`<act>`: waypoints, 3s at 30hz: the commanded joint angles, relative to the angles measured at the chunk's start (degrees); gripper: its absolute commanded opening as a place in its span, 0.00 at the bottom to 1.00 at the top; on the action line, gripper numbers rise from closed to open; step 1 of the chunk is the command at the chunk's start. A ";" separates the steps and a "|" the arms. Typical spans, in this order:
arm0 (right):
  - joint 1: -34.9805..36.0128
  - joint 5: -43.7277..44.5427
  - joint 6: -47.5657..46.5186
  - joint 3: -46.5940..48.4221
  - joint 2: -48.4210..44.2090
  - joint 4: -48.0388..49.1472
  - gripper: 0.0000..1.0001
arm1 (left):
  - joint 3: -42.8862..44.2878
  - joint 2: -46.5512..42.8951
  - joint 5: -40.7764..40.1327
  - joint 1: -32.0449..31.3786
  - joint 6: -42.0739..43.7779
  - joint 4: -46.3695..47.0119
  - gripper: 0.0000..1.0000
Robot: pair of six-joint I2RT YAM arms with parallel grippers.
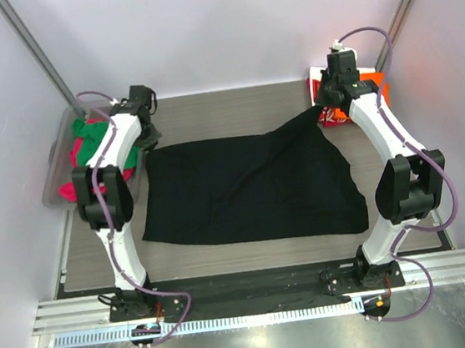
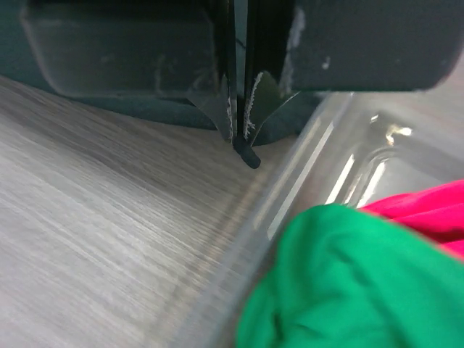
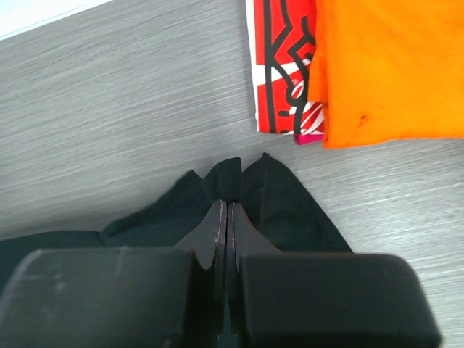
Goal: Fold and stack the t-shirts
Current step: Fold the tshirt
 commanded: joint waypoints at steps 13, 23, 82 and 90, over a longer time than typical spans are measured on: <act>0.19 -3.33 1.07 -10.97 -9.15 2.73 0.01 | -15.28 -15.33 -4.85 1.92 -4.11 7.42 0.00; 0.89 -3.06 7.65 -34.51 -25.67 5.02 0.01 | -24.43 -20.69 -5.29 2.01 -4.55 10.94 0.00; 5.11 -14.12 28.14 -37.02 0.40 19.08 0.77 | -55.63 -26.66 5.87 -18.01 -9.36 18.67 0.73; 9.77 -20.82 27.79 -3.37 28.76 14.08 0.77 | -70.04 -34.23 15.00 -30.14 -24.13 25.86 0.73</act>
